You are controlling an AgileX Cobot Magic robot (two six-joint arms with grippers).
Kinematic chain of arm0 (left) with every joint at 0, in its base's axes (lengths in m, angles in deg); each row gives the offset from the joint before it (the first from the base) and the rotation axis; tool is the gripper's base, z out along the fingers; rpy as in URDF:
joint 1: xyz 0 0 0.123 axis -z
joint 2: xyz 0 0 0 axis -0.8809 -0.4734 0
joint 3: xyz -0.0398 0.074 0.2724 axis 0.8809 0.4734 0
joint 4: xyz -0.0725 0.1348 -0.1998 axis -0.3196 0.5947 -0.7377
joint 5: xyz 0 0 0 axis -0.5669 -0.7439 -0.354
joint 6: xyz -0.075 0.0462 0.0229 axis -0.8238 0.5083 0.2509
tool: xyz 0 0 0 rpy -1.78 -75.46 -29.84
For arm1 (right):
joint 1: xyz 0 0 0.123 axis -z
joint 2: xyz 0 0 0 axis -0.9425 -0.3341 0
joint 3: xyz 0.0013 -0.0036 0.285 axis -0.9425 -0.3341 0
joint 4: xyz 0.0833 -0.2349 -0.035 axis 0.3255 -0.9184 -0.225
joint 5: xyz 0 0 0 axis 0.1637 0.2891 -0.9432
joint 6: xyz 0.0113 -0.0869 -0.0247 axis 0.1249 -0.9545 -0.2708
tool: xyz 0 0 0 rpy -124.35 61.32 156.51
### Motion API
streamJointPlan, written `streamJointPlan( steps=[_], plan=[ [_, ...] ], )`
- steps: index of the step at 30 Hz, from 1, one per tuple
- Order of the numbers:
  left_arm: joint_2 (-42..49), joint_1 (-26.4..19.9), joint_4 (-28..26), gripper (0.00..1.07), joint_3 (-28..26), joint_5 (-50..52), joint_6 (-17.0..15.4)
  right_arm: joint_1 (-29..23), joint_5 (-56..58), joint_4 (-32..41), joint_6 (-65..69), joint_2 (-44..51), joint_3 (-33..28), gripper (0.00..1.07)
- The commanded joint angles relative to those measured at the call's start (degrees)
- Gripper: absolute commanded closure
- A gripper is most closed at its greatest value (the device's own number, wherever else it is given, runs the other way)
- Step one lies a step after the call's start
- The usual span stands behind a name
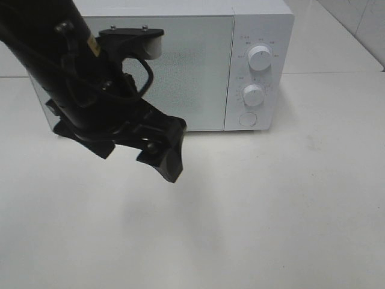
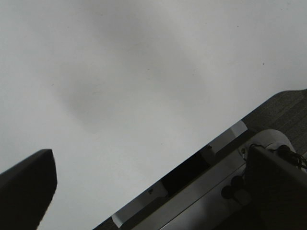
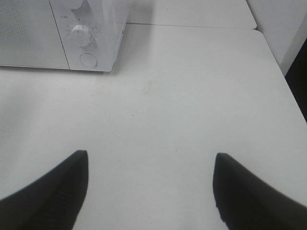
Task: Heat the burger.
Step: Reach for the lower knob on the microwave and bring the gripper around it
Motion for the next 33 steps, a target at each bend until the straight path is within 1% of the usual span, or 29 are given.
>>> streamJointPlan(
  steps=[1,2,3,4,5,6,7,8,9,10,11,12,13,14,15,16,17,18,19,21,22,24,25,27,30,32,33],
  plan=[
    [2.5,-1.7,0.7,0.07,-0.5,-2.5,0.7,0.4,-0.6,0.1,0.5,1.5,-0.2,0.36],
    [3.3,-2.5,0.9,0.07,-0.5,-3.0,1.0,0.4,-0.6,0.1,0.5,1.5,-0.2,0.36],
    [5.4,-4.9,1.2,0.07,-0.5,-4.5,1.7,0.4,-0.6,0.1,0.5,1.5,-0.2,0.36],
    [5.4,-4.9,1.2,0.07,-0.5,-4.5,1.7,0.4,-0.6,0.1,0.5,1.5,-0.2,0.36],
    [6.4,-6.4,1.3,0.07,-0.5,-4.9,2.0,0.4,-0.6,0.1,0.5,1.5,-0.2,0.36],
    [8.1,-9.4,1.7,0.07,-0.5,-6.1,2.6,0.4,-0.6,0.1,0.5,1.5,-0.2,0.36],
    [8.1,-9.4,1.7,0.07,-0.5,-6.1,2.6,0.4,-0.6,0.1,0.5,1.5,-0.2,0.36],
    [9.0,-11.2,1.7,0.07,-0.5,-6.5,3.3,0.4,-0.6,0.1,0.5,1.5,-0.2,0.36],
    [10.6,-14.7,1.7,0.07,-0.5,-7.3,4.6,0.4,-0.6,0.1,0.5,1.5,-0.2,0.36],
    [10.6,-14.7,1.7,0.07,-0.5,-7.3,4.6,0.4,-0.6,0.1,0.5,1.5,-0.2,0.36],
    [11.4,-16.8,1.7,0.07,-0.3,-7.7,5.2,0.4,-0.6,0.1,0.5,1.5,-0.2,0.36],
    [12.9,-21.1,1.6,0.07,0.1,-8.7,6.1,0.4,-0.6,0.1,0.5,1.5,-0.2,0.36],
    [12.9,-21.1,1.6,0.07,0.1,-8.7,6.1,0.4,-0.6,0.1,0.5,1.5,-0.2,0.36],
    [13.5,-22.9,1.6,0.07,0.4,-9.2,6.4,0.4,-0.6,0.1,0.5,1.5,-0.2,0.36],
    [13.5,-22.9,1.6,0.07,0.4,-9.2,6.4,0.4,-0.6,0.1,0.5,1.5,-0.2,0.36],
    [15.1,-27.2,1.6,0.07,1.7,-10.7,7.0,0.4,-0.6,0.1,0.5,1.5,-0.2,0.36],
    [15.9,-28.7,1.5,0.07,2.6,-10.9,7.2,0.4,-0.6,0.1,0.5,1.5,-0.2,0.36],
    [18.2,-31.9,1.5,0.07,4.4,-10.1,7.0,0.4,-0.6,0.1,0.5,1.5,-0.2,0.36],
    [18.2,-31.9,1.5,0.07,4.4,-10.1,7.0,0.4,-0.6,0.1,0.5,1.5,-0.2,0.36],
    [21.6,-35.0,1.6,0.07,6.9,-9.6,6.1,0.4,-0.6,0.1,0.5,1.5,-0.2,0.36],
    [21.6,-35.0,1.6,0.07,6.9,-9.6,6.1,0.4,-0.6,0.1,0.5,1.5,-0.2,0.36],
    [24.8,-36.3,2.0,0.07,8.9,-9.8,6.0,0.4,-0.6,0.1,0.5,1.5,-0.2,0.36],
    [24.8,-36.3,2.0,0.07,8.9,-9.8,6.0,0.4,-0.6,0.1,0.5,1.5,-0.2,0.36],
    [27.8,-36.3,3.1,0.07,10.6,-10.0,5.6,0.4,-0.6,0.1,0.5,1.5,-0.2,0.36],
    [28.8,-36.3,3.2,0.07,11.2,-10.1,5.6,0.4,-0.6,0.1,0.5,1.5,-0.2,0.36],
    [32.9,-36.3,4.2,0.07,14.6,-10.4,5.6,0.4,-0.6,0.1,0.5,1.5,-0.2,0.36],
    [32.9,-36.3,4.2,0.07,14.6,-10.4,5.6,0.4,-0.6,0.1,0.5,1.5,-0.2,0.36]
  ],
)
